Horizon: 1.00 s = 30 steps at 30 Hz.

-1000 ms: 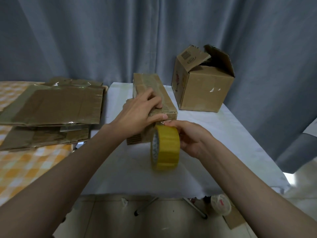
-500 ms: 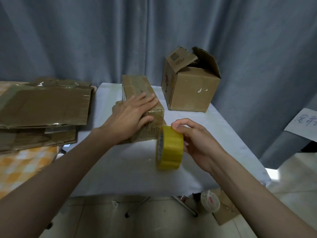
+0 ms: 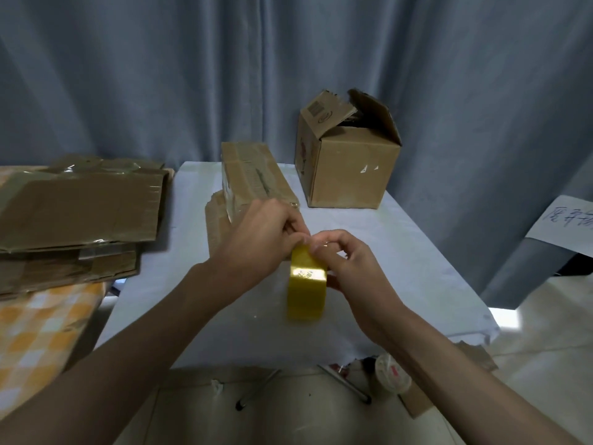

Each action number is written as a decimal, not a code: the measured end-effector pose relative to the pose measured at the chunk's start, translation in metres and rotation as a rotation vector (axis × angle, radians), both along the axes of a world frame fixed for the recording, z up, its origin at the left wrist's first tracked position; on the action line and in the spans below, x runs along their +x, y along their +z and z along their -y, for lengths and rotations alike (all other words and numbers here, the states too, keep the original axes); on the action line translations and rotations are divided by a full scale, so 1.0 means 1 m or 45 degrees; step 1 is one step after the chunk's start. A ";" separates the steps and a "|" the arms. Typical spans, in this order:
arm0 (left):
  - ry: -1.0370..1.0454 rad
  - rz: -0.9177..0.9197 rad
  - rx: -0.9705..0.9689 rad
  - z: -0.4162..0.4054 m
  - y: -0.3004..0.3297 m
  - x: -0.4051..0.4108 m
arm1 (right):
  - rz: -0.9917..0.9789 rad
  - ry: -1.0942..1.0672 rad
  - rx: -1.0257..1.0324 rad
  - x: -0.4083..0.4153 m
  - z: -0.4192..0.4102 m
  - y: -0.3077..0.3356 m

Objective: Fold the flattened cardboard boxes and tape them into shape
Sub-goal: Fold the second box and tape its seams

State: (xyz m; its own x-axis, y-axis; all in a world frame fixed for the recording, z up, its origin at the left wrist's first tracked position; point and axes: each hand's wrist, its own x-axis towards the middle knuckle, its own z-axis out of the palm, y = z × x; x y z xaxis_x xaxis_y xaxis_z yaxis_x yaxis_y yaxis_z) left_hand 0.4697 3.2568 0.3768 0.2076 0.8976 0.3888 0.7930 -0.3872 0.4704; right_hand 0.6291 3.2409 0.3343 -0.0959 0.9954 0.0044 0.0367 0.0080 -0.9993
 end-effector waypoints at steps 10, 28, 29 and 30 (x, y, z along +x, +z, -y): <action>0.118 0.056 0.005 0.015 0.014 0.008 | 0.094 0.114 0.115 0.000 0.003 0.003; 0.186 -0.201 0.199 -0.004 0.006 -0.006 | 0.457 0.131 0.505 0.036 -0.014 0.045; 0.184 -0.185 0.211 -0.008 0.006 -0.011 | 0.489 0.090 0.506 0.042 -0.020 0.045; 0.173 -0.172 0.223 -0.012 0.005 -0.017 | 0.559 0.042 0.515 0.048 -0.027 0.043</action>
State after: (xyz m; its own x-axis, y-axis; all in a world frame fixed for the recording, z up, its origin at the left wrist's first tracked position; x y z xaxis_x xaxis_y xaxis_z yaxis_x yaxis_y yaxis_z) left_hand 0.4524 3.2688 0.3819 0.1504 0.8422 0.5177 0.8942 -0.3392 0.2921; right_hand 0.6772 3.2681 0.3769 -0.2055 0.9192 0.3358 0.4386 0.3932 -0.8081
